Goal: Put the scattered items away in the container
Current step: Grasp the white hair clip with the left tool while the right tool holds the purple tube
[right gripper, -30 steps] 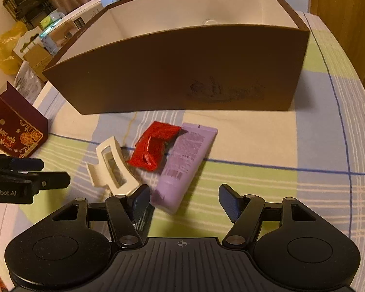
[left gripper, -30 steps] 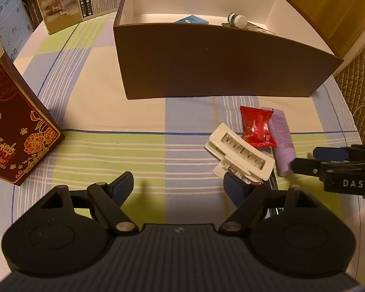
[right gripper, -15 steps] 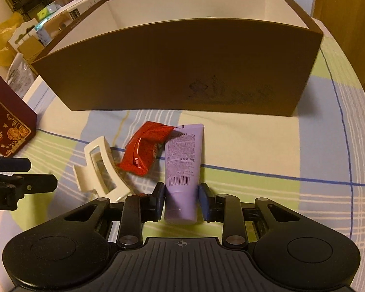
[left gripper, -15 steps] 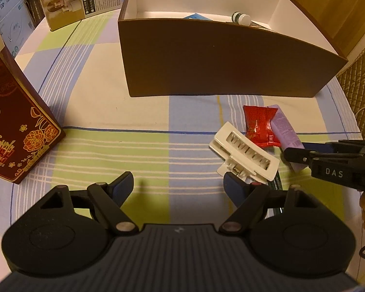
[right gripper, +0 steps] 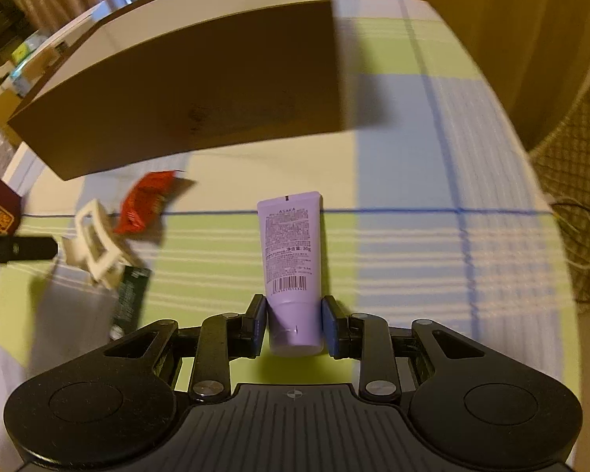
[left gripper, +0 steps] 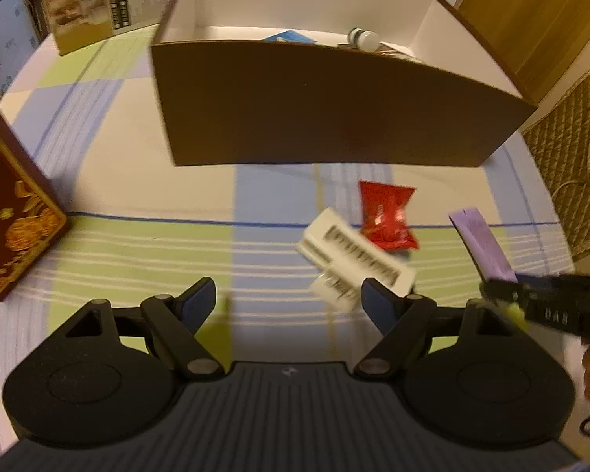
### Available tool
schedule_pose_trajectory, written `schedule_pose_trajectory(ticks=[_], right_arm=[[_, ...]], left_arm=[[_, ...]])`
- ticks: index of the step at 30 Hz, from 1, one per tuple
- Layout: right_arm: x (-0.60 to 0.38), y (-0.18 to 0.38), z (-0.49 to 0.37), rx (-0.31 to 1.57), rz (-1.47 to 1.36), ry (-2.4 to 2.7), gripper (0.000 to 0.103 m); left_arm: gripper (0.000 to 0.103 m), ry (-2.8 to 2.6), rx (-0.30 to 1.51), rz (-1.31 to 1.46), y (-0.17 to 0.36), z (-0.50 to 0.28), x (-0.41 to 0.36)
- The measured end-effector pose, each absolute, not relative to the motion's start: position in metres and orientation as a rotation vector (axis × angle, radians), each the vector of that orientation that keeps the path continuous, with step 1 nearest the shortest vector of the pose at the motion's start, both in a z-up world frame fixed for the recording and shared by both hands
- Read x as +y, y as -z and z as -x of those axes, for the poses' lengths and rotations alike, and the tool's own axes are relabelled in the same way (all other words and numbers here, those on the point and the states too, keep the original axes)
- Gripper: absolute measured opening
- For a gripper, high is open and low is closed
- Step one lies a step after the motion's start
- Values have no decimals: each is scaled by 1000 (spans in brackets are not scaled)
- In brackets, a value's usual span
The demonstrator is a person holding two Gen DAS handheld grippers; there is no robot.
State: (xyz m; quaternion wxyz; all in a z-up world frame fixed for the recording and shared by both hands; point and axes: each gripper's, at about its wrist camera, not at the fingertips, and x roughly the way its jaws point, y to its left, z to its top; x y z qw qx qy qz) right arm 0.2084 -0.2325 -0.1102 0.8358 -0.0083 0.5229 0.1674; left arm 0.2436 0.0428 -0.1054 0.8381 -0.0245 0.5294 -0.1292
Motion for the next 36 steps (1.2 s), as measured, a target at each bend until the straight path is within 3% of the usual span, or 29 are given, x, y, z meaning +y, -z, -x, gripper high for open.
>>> schedule_pose_trajectory(ticks=[14, 16, 18, 23, 29, 33, 36], right_arm=[[-244, 106, -195, 1091, 18, -337, 33], [-245, 106, -197, 1092, 19, -338, 33], [-244, 107, -198, 1093, 26, -341, 33], [-243, 107, -197, 1089, 44, -347, 33], [-242, 109, -197, 1088, 53, -353, 33], [-242, 109, -196, 1089, 55, -350, 33], [-242, 109, -196, 1091, 50, -353, 33]], left_arm=[[76, 301, 1117, 40, 133, -267, 6], [65, 326, 1124, 70, 133, -267, 13], [46, 360, 1127, 88, 131, -268, 22], [33, 413, 1148, 64, 126, -265, 43], [36, 426, 1139, -55, 118, -248, 57], [68, 410, 1115, 12, 112, -248, 54], [68, 388, 1107, 5, 116, -252, 41]])
